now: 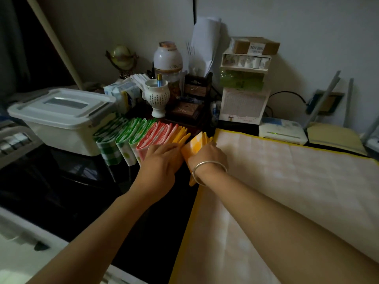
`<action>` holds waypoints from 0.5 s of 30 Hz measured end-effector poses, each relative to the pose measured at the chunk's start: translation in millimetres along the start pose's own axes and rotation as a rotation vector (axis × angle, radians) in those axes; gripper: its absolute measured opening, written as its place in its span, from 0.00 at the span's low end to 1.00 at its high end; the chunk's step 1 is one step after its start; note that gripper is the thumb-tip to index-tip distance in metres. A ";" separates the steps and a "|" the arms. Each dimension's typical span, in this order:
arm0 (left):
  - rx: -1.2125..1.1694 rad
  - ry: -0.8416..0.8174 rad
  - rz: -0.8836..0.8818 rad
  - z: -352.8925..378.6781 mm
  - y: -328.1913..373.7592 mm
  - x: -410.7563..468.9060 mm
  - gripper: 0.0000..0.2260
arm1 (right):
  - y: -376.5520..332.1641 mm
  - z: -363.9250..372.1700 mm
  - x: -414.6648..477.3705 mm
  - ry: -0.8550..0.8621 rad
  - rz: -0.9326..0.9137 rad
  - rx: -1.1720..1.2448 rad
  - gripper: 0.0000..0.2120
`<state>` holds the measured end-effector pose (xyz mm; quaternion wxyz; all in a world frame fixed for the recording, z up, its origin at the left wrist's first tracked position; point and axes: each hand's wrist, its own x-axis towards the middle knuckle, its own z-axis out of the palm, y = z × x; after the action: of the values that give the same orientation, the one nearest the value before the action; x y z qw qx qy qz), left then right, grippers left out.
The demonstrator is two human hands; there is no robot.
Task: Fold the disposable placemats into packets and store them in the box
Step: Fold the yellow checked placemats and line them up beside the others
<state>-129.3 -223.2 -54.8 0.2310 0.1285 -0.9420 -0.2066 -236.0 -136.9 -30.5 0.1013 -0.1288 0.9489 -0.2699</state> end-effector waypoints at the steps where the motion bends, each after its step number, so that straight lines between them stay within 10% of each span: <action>1: -0.060 0.018 -0.029 -2.2 -1.1 -1.0 0.23 | -1.0 3.7 -2.1 -0.008 -0.015 -0.001 0.28; 15: 0.434 -0.159 0.186 13.5 -6.8 13.3 0.25 | 14.1 2.2 -0.2 -0.204 -0.262 -0.063 0.22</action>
<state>-146.3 -229.2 -63.7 0.1410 0.0714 -0.9873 0.0134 -237.9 -126.3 -39.9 0.1572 -0.2811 0.9167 -0.2364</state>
